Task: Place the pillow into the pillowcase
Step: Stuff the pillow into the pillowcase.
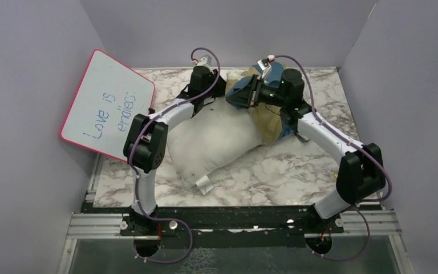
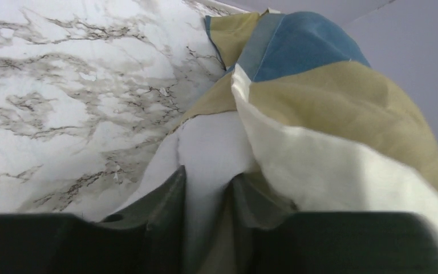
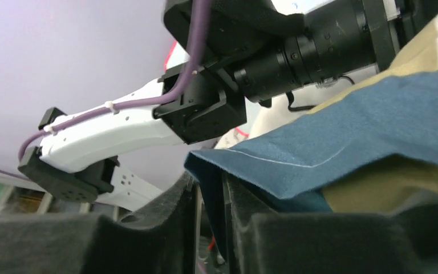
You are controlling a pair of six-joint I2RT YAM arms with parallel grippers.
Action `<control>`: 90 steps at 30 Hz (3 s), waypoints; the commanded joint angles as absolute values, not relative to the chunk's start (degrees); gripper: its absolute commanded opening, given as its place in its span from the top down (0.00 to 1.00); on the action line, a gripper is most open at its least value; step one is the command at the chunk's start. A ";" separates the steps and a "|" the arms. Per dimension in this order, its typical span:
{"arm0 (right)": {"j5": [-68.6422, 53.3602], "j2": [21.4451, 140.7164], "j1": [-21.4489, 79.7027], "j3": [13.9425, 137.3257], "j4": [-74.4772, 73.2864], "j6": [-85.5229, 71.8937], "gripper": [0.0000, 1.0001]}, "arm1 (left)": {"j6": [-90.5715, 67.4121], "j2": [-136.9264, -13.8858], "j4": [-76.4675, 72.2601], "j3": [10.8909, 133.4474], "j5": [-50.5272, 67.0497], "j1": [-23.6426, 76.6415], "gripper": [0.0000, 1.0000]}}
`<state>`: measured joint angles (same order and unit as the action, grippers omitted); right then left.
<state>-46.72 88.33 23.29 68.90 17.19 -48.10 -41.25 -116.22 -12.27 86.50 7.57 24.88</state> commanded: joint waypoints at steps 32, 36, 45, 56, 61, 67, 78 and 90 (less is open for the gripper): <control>-1.56 77.97 18.37 64.99 -11.97 -12.60 0.06 | -35.24 -59.75 13.71 37.24 5.68 17.54 0.02; 1.06 78.07 18.34 66.20 -14.13 -12.30 0.05 | -34.30 -57.43 16.08 38.16 3.02 17.58 0.02; -10.95 78.44 15.52 64.51 -7.69 -13.78 0.03 | -35.37 -52.66 25.22 42.61 -9.35 17.59 0.02; -37.91 79.37 15.95 66.61 -5.99 -10.12 0.68 | -43.17 -58.48 5.87 29.62 7.16 18.79 0.08; -38.97 77.09 24.88 65.79 -5.34 -9.68 1.00 | -48.49 -64.77 -12.78 28.51 10.91 22.67 0.92; -40.26 81.85 37.62 70.52 -3.01 -2.85 1.00 | -52.62 -72.32 -14.31 38.47 4.43 28.69 1.00; -6.72 81.36 39.13 73.68 -12.39 0.18 0.57 | -48.92 -68.79 -7.61 42.79 -14.30 27.42 1.00; 0.44 78.36 38.41 74.62 -23.15 -7.05 0.33 | -49.10 -57.97 -3.17 35.27 -11.60 26.29 0.82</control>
